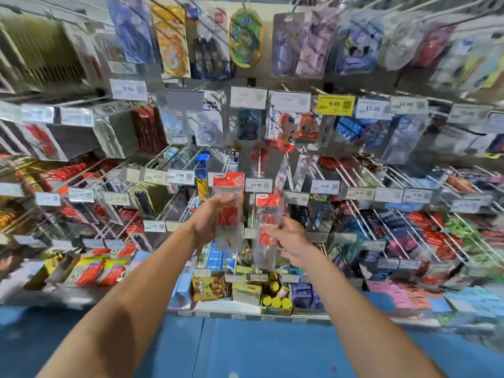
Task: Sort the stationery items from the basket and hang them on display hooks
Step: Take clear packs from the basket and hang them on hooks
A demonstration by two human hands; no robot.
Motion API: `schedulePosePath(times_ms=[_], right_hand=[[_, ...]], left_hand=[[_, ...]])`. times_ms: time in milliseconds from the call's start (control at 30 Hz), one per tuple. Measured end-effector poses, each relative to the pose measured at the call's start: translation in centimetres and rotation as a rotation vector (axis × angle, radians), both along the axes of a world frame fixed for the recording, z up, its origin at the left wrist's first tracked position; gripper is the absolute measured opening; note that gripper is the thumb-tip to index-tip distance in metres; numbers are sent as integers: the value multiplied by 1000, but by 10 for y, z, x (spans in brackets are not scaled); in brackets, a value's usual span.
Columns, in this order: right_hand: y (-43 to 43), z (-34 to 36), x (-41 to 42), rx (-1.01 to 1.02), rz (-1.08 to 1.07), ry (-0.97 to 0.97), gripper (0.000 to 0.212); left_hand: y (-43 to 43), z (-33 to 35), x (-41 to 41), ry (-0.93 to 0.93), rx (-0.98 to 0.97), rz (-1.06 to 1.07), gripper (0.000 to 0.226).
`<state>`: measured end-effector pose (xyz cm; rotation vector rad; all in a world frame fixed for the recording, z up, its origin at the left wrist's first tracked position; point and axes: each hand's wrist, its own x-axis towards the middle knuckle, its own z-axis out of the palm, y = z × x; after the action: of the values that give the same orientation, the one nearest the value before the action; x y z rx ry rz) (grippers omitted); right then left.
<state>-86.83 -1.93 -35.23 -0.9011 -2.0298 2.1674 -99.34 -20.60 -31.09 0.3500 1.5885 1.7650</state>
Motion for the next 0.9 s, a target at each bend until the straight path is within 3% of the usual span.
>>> schedulePosePath(times_ms=[167, 400, 500, 700, 833, 900], right_hand=[[21, -22, -18, 152, -13, -32, 30], [47, -39, -33, 151, 9, -41, 16], [49, -40, -39, 177, 50, -40, 17], [49, -44, -62, 217, 86, -43, 26], [47, -45, -76, 233, 73, -82, 27], [46, -47, -82, 238, 68, -95, 26]], left_hand=[[29, -1, -29, -126, 6, 32, 29], [66, 5, -53, -187, 97, 95, 30], [67, 6, -59, -185, 84, 91, 43], [70, 13, -65, -143, 124, 179, 22], [75, 14, -68, -123, 160, 136, 47], [74, 15, -67, -131, 176, 125, 38]])
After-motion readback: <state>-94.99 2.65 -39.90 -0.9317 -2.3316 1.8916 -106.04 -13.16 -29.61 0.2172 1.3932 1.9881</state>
